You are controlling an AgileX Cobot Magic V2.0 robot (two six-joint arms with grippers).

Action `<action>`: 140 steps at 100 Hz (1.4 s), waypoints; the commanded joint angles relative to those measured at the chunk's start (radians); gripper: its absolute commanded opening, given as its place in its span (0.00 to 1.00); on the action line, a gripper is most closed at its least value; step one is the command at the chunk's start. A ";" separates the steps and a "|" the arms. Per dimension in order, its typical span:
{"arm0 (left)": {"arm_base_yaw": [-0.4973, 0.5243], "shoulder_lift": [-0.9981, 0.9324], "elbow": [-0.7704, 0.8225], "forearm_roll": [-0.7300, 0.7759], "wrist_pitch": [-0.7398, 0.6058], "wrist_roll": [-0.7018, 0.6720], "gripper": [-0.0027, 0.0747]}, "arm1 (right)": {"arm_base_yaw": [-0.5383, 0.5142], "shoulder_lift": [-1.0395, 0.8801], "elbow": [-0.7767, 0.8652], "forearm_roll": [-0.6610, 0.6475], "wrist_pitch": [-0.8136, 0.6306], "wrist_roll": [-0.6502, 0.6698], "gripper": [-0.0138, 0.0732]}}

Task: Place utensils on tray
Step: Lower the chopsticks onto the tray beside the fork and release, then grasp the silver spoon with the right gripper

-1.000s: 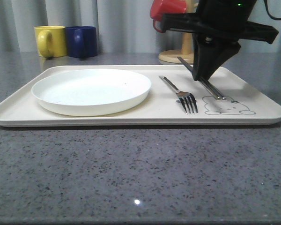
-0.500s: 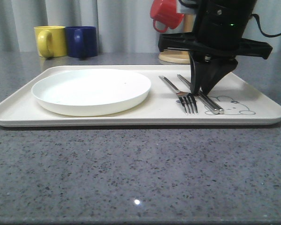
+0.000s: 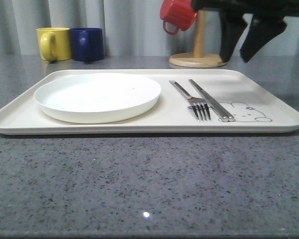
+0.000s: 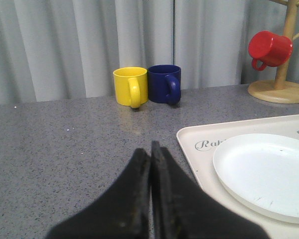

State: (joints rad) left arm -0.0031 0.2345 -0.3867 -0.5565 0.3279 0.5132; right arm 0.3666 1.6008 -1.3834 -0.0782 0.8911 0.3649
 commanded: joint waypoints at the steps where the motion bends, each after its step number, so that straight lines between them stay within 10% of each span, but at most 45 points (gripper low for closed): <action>1: 0.002 0.008 -0.026 -0.019 -0.061 -0.002 0.01 | -0.074 -0.078 -0.028 -0.030 -0.001 -0.071 0.49; 45: 0.002 0.008 -0.026 -0.019 -0.061 -0.002 0.01 | -0.519 -0.074 -0.026 0.058 0.089 -0.398 0.49; 140: 0.002 0.008 -0.026 -0.019 -0.061 -0.002 0.01 | -0.570 0.155 -0.026 0.056 0.034 -0.448 0.49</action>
State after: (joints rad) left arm -0.0031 0.2345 -0.3867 -0.5565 0.3279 0.5132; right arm -0.1969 1.7831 -1.3848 -0.0053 0.9421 -0.0736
